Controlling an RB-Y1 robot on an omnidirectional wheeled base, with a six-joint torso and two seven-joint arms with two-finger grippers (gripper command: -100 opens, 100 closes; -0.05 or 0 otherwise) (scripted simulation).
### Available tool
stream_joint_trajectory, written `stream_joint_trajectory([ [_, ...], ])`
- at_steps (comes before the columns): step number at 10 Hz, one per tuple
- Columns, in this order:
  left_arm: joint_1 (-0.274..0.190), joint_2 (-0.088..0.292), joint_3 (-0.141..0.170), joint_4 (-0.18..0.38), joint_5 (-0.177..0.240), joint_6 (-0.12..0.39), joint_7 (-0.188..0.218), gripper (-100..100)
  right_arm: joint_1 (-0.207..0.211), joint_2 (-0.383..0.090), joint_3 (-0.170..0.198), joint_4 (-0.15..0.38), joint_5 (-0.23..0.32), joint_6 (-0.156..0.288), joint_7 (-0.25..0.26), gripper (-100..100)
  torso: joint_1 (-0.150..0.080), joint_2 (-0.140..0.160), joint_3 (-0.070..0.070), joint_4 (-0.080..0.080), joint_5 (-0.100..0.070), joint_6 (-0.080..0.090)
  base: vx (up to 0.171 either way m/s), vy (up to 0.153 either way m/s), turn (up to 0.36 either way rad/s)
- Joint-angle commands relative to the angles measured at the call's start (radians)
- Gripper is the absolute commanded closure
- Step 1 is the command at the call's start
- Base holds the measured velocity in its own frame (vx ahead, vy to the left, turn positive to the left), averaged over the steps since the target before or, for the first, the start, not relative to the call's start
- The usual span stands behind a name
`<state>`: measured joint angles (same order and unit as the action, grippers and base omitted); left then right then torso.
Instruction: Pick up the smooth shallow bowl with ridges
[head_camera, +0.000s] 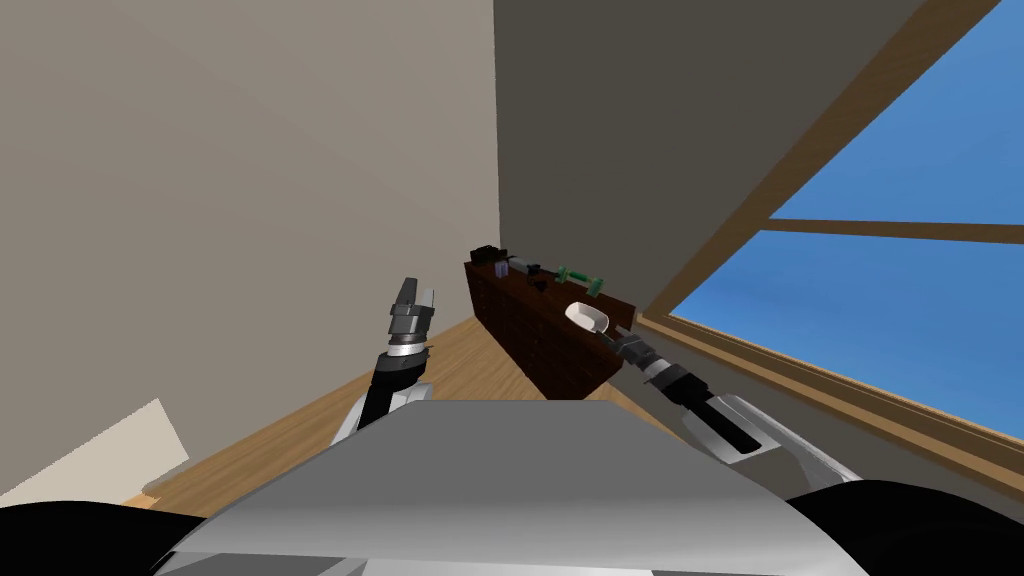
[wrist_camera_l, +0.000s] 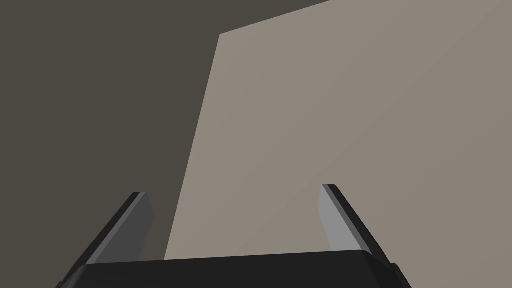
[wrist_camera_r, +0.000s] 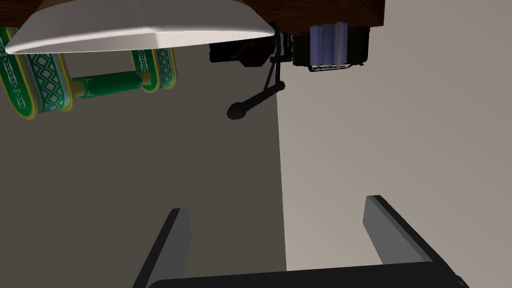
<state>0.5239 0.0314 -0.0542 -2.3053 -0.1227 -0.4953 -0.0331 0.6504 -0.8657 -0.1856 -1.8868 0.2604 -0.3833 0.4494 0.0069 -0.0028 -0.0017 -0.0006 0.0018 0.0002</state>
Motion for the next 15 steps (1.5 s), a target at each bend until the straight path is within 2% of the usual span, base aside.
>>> stream_joint_trajectory([
  [1, 0.0, 0.0, 0.0, 0.0, 0.0, 0.0, 0.0, 0, 0.002, -0.05, 0.001, 0.035, 0.033, 0.018, 0.021, -100, 0.0, 0.0, 0.0, 0.0, 0.0, 0.0, 0.044, 0.093, 0.043],
  [2, 0.0, 0.0, 0.0, 0.0, 0.0, 0.0, 0.0, 0, 0.006, -0.079, 0.001, 0.07, 0.062, 0.028, 0.039, -100, -0.001, 0.0, 0.0, 0.0, 0.0, 0.0, 0.057, 0.137, 0.066],
  [3, 0.0, 0.0, 0.0, 0.0, 0.0, 0.0, 0.0, 0, 0.006, -0.09, 0.001, 0.07, 0.062, 0.028, 0.039, -100, 0.001, 0.0, 0.0, 0.0, 0.0, 0.0, 0.06, 0.107, 0.012],
  [5, 0.0, 0.0, 0.0, 0.0, 0.0, 0.0, 0.0, 0, 0.012, -0.156, 0.004, 0.132, 0.121, 0.05, 0.073, -100, 0.001, 0.0, 0.0, 0.0, 0.0, 0.0, 0.062, 0.124, 0.044],
  [6, 0.0, 0.0, 0.0, 0.0, 0.0, 0.0, 0.0, 0, 0.012, -0.165, 0.004, 0.144, 0.121, 0.05, 0.073, -100, 0.002, -0.001, -0.001, 0.0, 0.0, 0.0, 0.069, 0.11, 0.016],
  [8, 0.0, 0.0, 0.0, 0.0, 0.0, 0.0, 0.0, 0, 0.02, -0.23, 0.012, 0.206, 0.181, 0.072, 0.105, -100, 0.001, -0.001, 0.0, 0.0, 0.0, 0.0, 0.075, 0.137, 0.05],
  [9, 0.0, 0.0, 0.0, 0.0, 0.0, 0.0, 0.0, 0, 0.02, -0.236, 0.012, 0.22, 0.181, 0.072, 0.105, -100, 0.003, -0.002, -0.001, 0.0, 0.0, 0.0, 0.075, 0.104, 0.011],
  [10, 0.0, 0.0, 0.0, 0.0, 0.0, 0.0, 0.0, 0, 0.023, -0.27, 0.016, 0.25, 0.211, 0.083, 0.121, -100, 0.0, -0.001, -0.001, 0.0, 0.0, 0.0, 0.07, 0.105, 0.039],
  [11, 0.0, 0.0, 0.0, 0.0, 0.0, 0.0, 0.0, 0, 0.023, -0.27, 0.016, 0.257, 0.211, 0.083, 0.121, -100, 0.0, -0.001, -0.001, 0.0, 0.0, 0.0, 0.04, 0.08, 0.017],
  [13, 0.0, 0.0, 0.0, 0.0, 0.0, 0.0, 0.0, 0, 0.031, -0.327, 0.027, 0.327, 0.268, 0.103, 0.149, -100, -0.001, 0.001, 0.0, 0.0, 0.0, 0.0, 0.053, 0.109, 0.046],
  [14, 0.0, 0.0, 0.0, 0.0, 0.0, 0.0, 0.0, 0, 0.031, -0.333, 0.027, 0.328, 0.268, 0.103, 0.149, -100, 0.001, 0.0, 0.0, 0.0, 0.0, 0.0, 0.043, 0.097, 0.004],
  [15, 0.0, 0.0, 0.0, 0.0, 0.0, 0.0, 0.0, 0, 0.035, -0.362, 0.032, 0.361, 0.294, 0.112, 0.162, -100, 0.0, 0.001, 0.0, 0.0, 0.0, 0.0, 0.056, 0.094, 0.029],
])
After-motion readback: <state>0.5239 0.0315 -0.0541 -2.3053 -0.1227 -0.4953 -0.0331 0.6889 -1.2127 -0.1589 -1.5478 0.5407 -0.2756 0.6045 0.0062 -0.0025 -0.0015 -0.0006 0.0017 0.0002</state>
